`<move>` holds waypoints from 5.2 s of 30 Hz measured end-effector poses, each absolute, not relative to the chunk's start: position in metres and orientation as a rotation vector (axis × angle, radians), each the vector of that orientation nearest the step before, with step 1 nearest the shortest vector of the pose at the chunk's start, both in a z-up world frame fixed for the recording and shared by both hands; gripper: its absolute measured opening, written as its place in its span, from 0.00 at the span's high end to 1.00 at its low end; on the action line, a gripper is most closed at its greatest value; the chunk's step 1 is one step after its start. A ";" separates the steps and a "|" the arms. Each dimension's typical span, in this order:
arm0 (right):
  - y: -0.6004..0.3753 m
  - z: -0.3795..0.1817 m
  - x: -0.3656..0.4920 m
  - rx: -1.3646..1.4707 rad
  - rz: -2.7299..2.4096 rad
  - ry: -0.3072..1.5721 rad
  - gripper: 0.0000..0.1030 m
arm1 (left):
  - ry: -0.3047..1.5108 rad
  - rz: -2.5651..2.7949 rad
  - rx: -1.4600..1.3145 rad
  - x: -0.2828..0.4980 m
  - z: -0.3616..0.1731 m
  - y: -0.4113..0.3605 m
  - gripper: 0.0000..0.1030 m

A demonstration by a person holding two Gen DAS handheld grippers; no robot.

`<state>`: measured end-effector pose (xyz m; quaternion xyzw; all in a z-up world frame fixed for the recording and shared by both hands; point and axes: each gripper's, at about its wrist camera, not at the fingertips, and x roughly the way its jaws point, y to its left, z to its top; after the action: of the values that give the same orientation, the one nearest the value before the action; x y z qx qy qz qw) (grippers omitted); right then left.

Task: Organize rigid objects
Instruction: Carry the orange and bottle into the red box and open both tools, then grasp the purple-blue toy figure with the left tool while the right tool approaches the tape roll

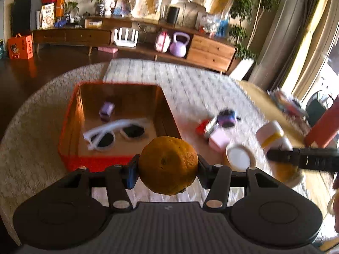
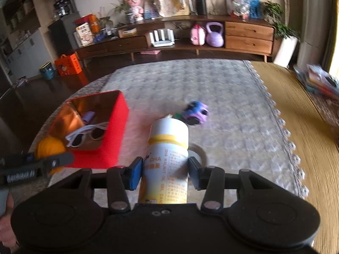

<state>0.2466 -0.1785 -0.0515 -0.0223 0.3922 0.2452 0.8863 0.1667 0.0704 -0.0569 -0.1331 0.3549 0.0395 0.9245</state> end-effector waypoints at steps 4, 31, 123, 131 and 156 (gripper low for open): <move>-0.156 -0.045 0.246 -0.070 0.547 0.802 0.56 | 0.705 0.112 -0.251 0.180 -0.042 0.086 0.48; -0.011 -0.066 0.281 -0.199 0.683 0.768 0.57 | 0.790 0.174 -0.116 0.287 -0.064 0.170 0.48; -0.217 -0.115 0.258 -0.101 0.610 0.728 0.01 | 0.802 -0.132 -0.011 0.314 -0.055 -0.044 0.19; -0.214 -0.128 0.272 -0.100 0.620 0.738 0.04 | 0.852 -0.164 -0.016 0.355 -0.077 -0.059 0.19; -0.184 -0.153 0.297 -0.167 0.653 0.751 0.24 | 0.898 -0.179 0.121 0.407 -0.139 -0.085 0.19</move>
<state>0.2965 -0.1844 -0.1532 -0.0802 0.3599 0.3130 0.8752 0.4072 -0.0848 -0.1385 0.0585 0.4330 -0.0866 0.8953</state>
